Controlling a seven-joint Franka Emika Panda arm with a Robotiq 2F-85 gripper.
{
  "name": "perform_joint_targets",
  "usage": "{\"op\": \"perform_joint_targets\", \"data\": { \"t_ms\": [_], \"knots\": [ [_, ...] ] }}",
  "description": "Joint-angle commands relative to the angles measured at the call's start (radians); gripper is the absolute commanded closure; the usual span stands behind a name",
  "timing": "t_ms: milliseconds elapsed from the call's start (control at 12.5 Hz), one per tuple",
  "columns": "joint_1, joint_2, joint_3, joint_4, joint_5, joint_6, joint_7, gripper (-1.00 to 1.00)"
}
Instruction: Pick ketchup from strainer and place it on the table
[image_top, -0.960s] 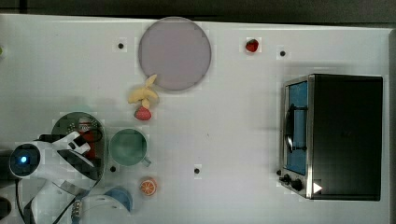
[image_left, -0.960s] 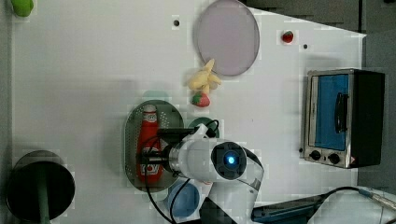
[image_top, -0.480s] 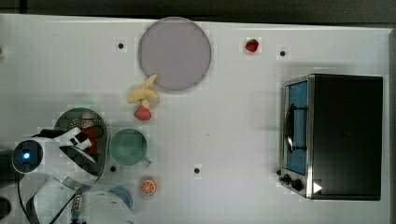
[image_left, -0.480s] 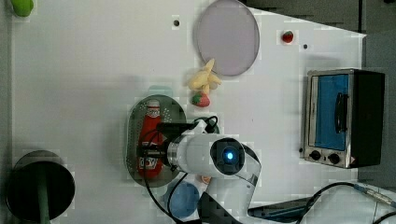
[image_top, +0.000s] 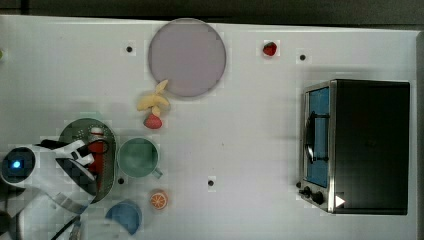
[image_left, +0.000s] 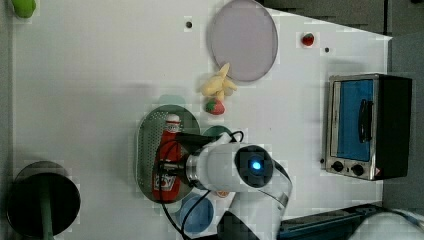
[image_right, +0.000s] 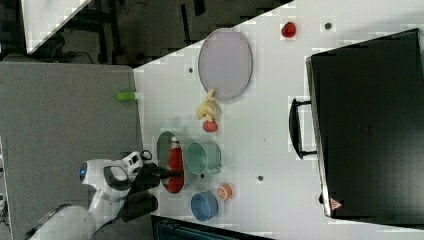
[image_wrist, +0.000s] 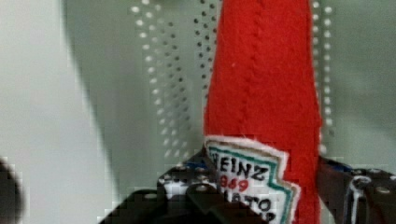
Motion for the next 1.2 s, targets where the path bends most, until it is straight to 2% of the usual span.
{"op": "perform_joint_targets", "data": {
  "t_ms": [80,320,560,720,960,1200],
  "knots": [
    [-0.059,-0.149,0.124,0.056,0.108,-0.061,0.027,-0.21],
    [-0.095,-0.243,0.153,0.136,0.152,-0.205,-0.047,-0.21],
    [-0.129,-0.285,0.148,0.257,0.245,-0.435,-0.17,-0.21],
    [-0.17,-0.295,0.135,0.336,0.251,-0.561,-0.236,-0.21],
    [-0.249,-0.318,0.093,0.406,0.247,-0.622,-0.297,-0.21],
    [-0.32,-0.358,0.023,0.411,0.239,-0.622,-0.316,-0.21]
  ]
}}
